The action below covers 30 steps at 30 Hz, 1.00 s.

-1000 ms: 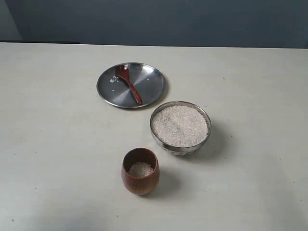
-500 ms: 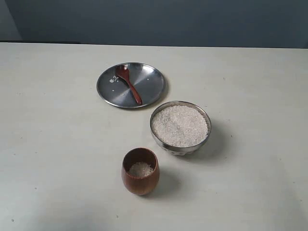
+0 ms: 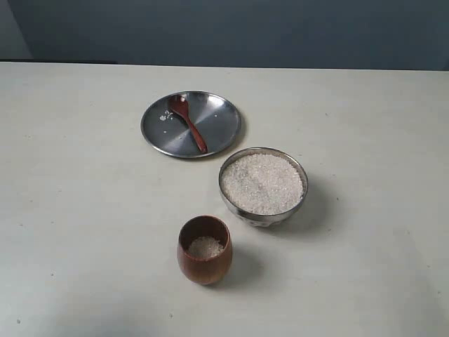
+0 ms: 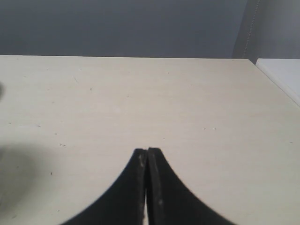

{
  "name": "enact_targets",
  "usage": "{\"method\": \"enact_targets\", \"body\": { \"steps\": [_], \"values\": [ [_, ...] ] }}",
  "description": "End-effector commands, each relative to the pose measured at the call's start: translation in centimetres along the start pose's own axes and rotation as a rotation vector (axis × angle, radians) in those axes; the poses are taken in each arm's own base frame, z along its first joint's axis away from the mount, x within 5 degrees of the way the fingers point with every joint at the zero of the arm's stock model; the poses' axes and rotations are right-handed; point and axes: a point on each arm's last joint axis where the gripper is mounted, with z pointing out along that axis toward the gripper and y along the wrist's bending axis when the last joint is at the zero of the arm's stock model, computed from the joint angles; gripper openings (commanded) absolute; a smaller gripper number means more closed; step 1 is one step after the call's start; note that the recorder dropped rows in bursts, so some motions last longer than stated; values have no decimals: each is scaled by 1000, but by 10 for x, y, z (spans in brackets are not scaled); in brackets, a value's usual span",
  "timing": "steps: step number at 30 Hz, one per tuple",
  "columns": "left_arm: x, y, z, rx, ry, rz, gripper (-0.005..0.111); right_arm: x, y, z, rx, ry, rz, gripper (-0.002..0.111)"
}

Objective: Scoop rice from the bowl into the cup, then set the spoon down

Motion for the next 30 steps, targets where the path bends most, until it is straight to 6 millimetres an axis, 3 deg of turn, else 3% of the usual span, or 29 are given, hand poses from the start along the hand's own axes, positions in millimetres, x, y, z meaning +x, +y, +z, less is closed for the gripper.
{"method": "enact_targets", "body": {
  "steps": [1, 6, 30],
  "values": [
    [0, 0, 0, -2, -11, -1, 0, 0, 0, 0, 4, -6, -1, 0],
    [0, 0, 0, -2, -11, -1, 0, 0, 3, 0, -29, -4, 182, 0],
    [0, 0, 0, -2, -11, -1, 0, 0, 3, 0, -29, -4, 183, 0]
  ]
}}
